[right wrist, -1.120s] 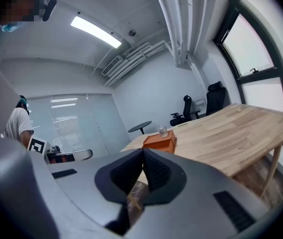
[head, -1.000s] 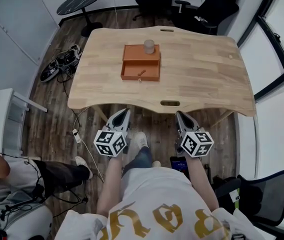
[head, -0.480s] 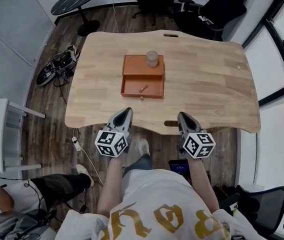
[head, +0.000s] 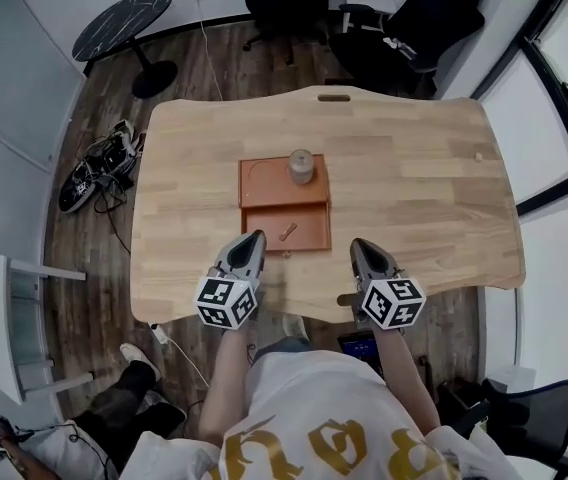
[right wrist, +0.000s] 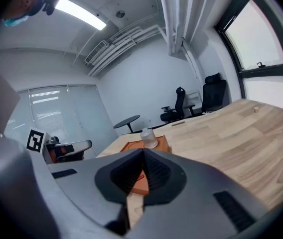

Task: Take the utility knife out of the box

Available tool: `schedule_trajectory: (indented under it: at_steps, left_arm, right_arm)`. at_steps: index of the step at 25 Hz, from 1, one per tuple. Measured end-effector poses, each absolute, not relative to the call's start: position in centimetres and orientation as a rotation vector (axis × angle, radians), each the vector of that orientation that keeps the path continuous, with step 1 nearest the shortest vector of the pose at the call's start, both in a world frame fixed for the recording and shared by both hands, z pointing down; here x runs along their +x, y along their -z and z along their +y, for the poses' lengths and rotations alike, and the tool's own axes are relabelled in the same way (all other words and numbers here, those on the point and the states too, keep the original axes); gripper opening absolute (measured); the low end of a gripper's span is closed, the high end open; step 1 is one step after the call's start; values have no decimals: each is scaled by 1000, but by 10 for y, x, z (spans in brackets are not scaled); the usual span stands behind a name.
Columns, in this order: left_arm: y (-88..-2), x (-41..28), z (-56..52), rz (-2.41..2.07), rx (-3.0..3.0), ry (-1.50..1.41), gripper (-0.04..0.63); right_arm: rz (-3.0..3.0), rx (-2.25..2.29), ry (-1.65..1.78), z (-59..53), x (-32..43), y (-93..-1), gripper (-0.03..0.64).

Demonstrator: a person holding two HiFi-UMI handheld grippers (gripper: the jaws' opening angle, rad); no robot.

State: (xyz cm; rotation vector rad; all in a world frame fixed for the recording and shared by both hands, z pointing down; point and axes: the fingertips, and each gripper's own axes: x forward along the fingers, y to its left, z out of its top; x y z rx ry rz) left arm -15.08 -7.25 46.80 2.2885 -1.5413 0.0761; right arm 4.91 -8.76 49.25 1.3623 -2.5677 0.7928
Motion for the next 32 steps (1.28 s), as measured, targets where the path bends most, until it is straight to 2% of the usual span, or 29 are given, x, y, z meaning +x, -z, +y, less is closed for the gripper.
schedule_trajectory:
  at_steps: [8, 32]
  left_arm:
    - [-471, -168, -114, -1484, 2337, -62, 9]
    - [-480, -158, -146, -1392, 2373, -103, 9]
  right_arm:
    - [-2574, 1403, -776, -116, 33, -491, 11]
    - [-2579, 1403, -769, -143, 32, -500, 11]
